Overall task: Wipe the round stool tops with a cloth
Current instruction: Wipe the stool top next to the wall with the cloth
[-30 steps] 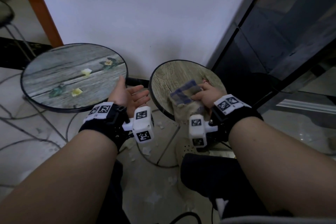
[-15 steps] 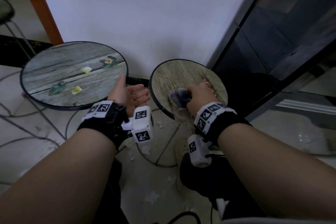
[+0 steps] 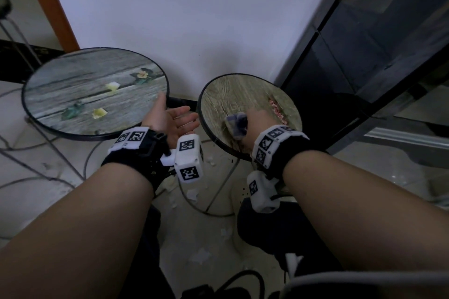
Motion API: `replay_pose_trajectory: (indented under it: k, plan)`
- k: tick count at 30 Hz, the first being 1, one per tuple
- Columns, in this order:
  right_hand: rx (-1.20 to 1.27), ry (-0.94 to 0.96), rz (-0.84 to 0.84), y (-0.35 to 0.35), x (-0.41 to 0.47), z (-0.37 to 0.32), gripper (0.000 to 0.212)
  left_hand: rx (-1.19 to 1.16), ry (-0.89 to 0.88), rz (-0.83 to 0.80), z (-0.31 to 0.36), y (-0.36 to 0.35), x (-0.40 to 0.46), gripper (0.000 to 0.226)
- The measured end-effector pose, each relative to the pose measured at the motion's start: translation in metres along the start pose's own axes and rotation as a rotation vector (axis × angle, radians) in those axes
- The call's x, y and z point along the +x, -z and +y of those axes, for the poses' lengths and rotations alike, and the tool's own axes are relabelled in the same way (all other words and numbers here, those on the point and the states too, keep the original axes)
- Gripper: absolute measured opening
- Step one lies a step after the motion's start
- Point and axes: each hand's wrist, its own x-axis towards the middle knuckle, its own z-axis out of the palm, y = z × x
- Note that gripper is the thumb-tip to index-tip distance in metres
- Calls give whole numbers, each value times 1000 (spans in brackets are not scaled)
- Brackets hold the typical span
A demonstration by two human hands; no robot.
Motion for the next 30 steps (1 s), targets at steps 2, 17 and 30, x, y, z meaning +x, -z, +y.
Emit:
replay_pose_trajectory:
  k: [2,17,30]
  plan:
    - [73,-17,8,4,-2,4,20,2,-3,1,1,-1,1,76]
    - [622,-175,216,-17,8,16,28,12,4,33,1,6,10,74]
    - [521,-21,180,-12,3,14,38,282,185,-223,-10,-20,-2,88]
